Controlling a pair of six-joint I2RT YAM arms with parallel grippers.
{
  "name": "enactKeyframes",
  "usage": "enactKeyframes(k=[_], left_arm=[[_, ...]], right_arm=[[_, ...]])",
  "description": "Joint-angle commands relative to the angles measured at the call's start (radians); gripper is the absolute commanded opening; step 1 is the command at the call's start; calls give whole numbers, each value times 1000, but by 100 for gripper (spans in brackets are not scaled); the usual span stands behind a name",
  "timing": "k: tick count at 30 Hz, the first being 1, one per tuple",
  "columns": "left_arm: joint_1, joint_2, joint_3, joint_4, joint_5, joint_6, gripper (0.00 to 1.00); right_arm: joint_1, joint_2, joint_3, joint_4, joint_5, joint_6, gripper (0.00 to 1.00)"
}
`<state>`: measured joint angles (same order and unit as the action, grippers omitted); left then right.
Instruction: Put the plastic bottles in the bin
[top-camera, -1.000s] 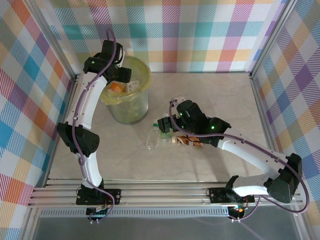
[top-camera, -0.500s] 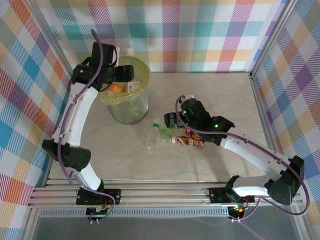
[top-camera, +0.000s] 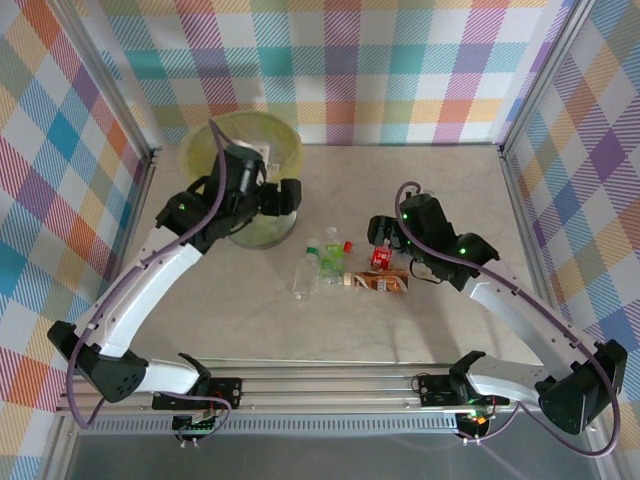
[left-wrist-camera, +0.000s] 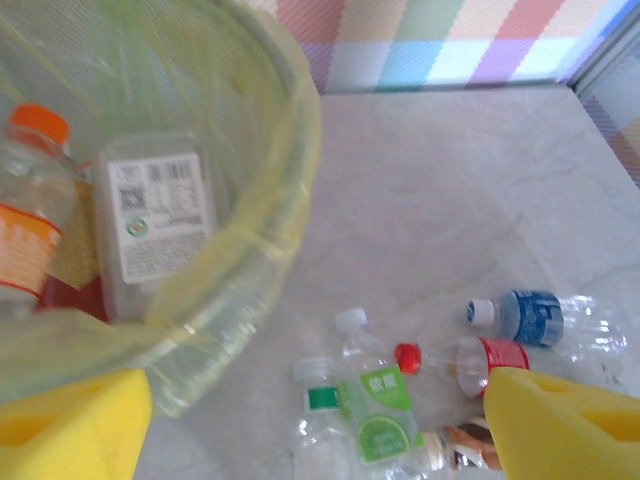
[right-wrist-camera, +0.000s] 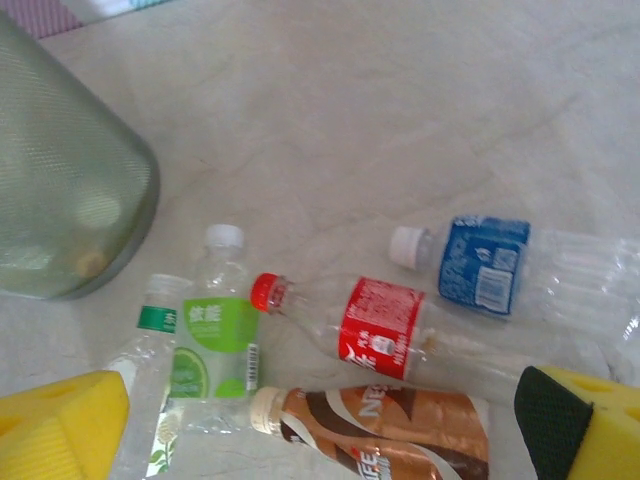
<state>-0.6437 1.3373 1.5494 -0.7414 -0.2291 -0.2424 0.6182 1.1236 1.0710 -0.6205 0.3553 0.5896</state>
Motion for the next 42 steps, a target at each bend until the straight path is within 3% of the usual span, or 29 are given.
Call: enactKeyframes(k=[1, 3, 11, 22, 42], left_arm=[[-69, -36, -66, 76, -118, -50, 92], [-110, -43, -113, 89, -162, -60, 100], [-204, -71, -325, 137, -277, -152, 100], [-214, -56, -559, 321, -205, -242, 99], [-216, 167, -635, 447, -121, -233, 84]], right_arm=[[-25, -35, -23, -42, -19, 53, 100], [-38, -43, -32, -55, -15, 62, 100], [-63, -61, -63, -90, 26, 92, 100], [-66, -47, -80, -85, 39, 101, 100], [-65, -49, -95, -59, 31, 111, 100]])
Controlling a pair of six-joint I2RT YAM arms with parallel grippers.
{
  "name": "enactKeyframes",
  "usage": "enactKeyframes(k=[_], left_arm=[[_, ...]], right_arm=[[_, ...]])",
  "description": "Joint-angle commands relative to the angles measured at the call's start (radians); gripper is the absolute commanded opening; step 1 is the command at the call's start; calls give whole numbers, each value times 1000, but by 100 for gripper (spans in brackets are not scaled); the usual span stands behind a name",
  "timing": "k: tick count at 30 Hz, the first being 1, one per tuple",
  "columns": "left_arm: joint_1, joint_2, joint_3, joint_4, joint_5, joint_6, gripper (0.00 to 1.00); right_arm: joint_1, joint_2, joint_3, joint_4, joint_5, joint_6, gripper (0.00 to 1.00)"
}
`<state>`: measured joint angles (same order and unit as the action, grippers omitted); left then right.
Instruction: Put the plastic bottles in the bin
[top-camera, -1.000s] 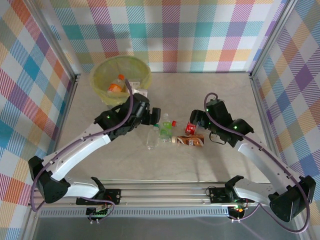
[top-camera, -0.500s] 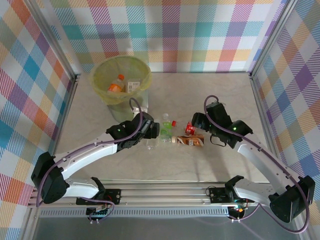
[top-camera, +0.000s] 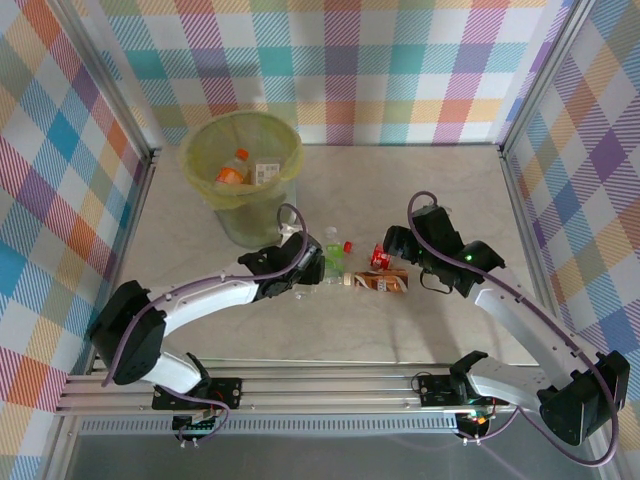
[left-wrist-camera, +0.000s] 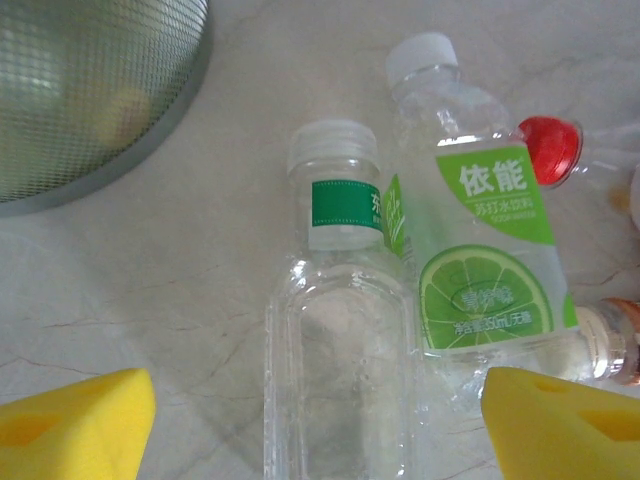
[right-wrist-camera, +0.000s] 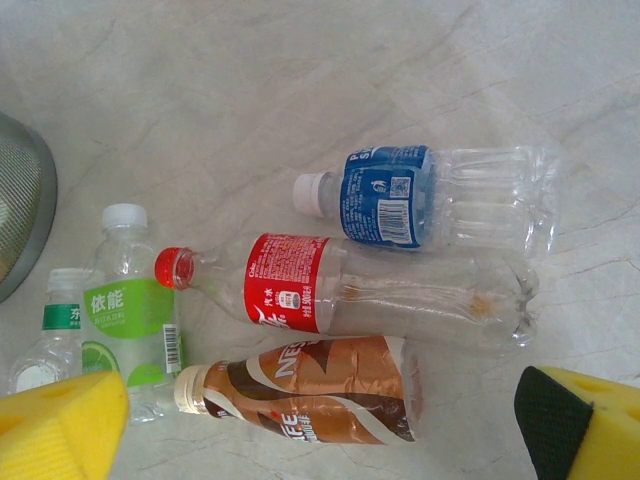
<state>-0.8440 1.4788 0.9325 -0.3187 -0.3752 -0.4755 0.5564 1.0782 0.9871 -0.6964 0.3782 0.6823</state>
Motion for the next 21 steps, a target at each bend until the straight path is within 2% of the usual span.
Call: enactKeyframes(k=[1, 12, 21], left_arm=[[-16, 39, -19, 23, 28, -1, 84], [-16, 91, -38, -20, 11, -39, 78], [-15, 124, -30, -8, 8, -48, 78]], right_arm=[[-4, -4, -11, 17, 8, 18, 100], [-4, -8, -14, 18, 8, 15, 100], [-4, 2, -10, 25, 4, 6, 100]])
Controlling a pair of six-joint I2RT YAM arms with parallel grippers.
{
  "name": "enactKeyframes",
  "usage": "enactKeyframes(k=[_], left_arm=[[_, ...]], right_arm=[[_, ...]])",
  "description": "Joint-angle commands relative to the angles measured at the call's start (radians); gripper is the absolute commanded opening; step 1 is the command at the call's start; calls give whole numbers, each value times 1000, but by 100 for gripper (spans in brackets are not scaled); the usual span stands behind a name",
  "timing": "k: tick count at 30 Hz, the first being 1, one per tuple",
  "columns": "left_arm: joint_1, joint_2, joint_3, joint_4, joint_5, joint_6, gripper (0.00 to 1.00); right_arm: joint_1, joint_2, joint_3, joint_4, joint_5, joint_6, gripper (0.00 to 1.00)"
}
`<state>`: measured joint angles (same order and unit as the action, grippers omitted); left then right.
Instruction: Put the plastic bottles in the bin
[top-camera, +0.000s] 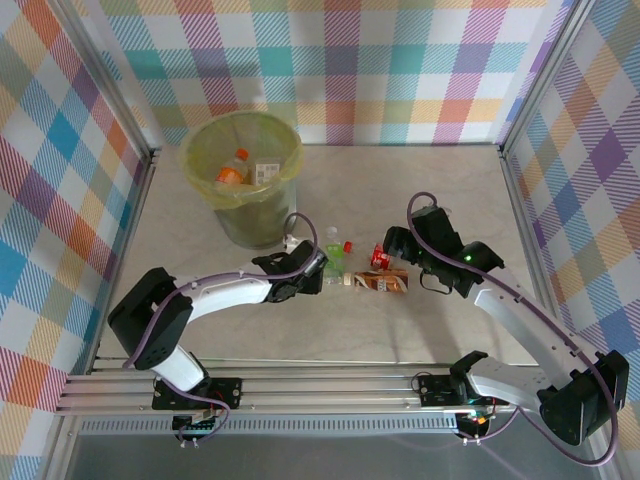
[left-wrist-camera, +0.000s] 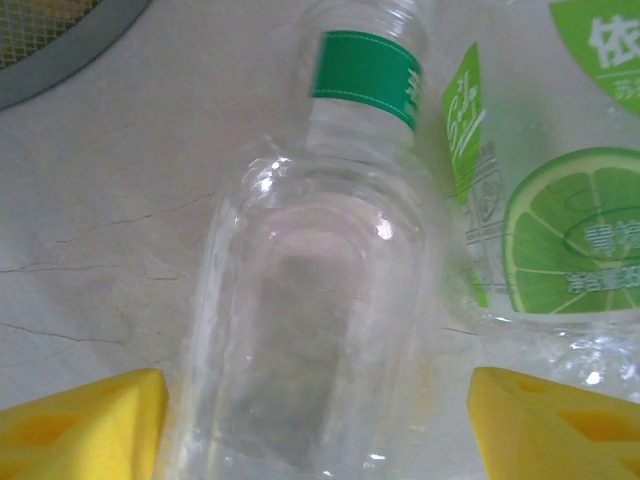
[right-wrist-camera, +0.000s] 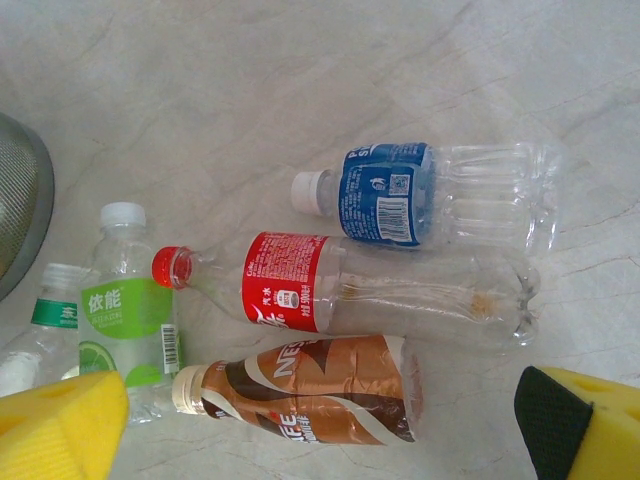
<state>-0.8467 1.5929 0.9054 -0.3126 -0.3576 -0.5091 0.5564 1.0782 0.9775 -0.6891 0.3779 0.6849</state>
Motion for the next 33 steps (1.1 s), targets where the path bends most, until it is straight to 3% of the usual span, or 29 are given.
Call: enactKeyframes(k=[1, 14, 20, 30, 33], left_arm=[[-12, 16, 1, -16, -16, -13, 78], [1, 71, 50, -57, -71, -23, 75], [1, 74, 55, -65, -85, -23, 58], [-3, -49, 46, -145, -116, -51, 38], [-10, -102, 47, -179, -140, -57, 36]], right_arm=[[-4, 3, 0, 16, 3, 4, 100], [-4, 12, -2, 23, -5, 2, 100], [-5, 33, 6, 26, -13, -4, 100], [-5, 6, -2, 21, -2, -4, 100], [-4, -2, -5, 19, 0, -4, 100]])
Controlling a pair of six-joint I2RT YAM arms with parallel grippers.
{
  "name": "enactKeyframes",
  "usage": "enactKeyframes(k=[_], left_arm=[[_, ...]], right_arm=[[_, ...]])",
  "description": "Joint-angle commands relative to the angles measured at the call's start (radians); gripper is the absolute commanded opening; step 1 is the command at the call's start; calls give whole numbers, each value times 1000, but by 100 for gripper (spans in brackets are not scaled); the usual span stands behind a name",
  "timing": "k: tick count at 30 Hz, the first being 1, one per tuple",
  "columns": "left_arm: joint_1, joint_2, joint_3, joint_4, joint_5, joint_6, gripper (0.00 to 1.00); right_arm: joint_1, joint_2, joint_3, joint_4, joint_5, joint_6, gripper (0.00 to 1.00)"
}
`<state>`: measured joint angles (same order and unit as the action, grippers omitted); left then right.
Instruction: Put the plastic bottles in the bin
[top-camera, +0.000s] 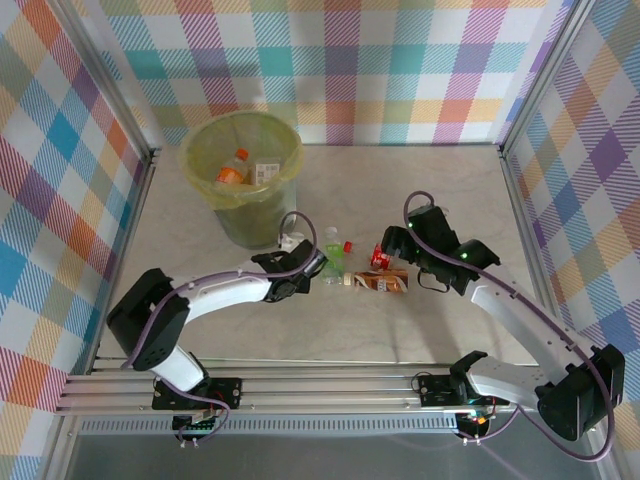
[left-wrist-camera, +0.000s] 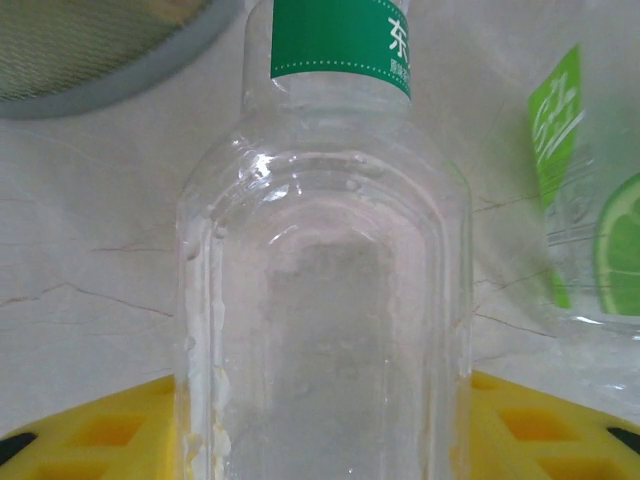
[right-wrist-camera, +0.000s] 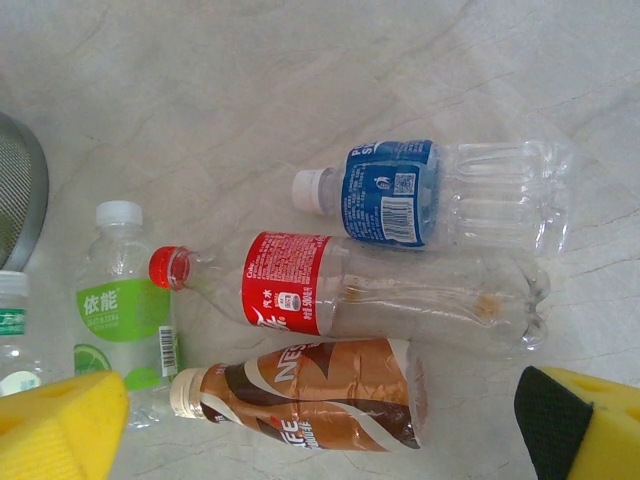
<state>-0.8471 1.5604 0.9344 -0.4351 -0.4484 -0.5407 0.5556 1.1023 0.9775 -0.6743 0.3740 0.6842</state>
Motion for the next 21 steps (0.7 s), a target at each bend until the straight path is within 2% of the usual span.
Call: enactKeyframes(k=[1, 6, 21], left_arm=[[-11, -90, 20, -67, -57, -27, 35], [-17, -177, 30, -89, -45, -8, 32], [-38, -305, 154, -20, 198, 111, 31]], right_arm=[[-4, -28, -5, 6, 4, -5, 100], [-3, -35, -7, 7, 6, -5, 100], [-4, -79, -32, 11, 38, 0, 100]])
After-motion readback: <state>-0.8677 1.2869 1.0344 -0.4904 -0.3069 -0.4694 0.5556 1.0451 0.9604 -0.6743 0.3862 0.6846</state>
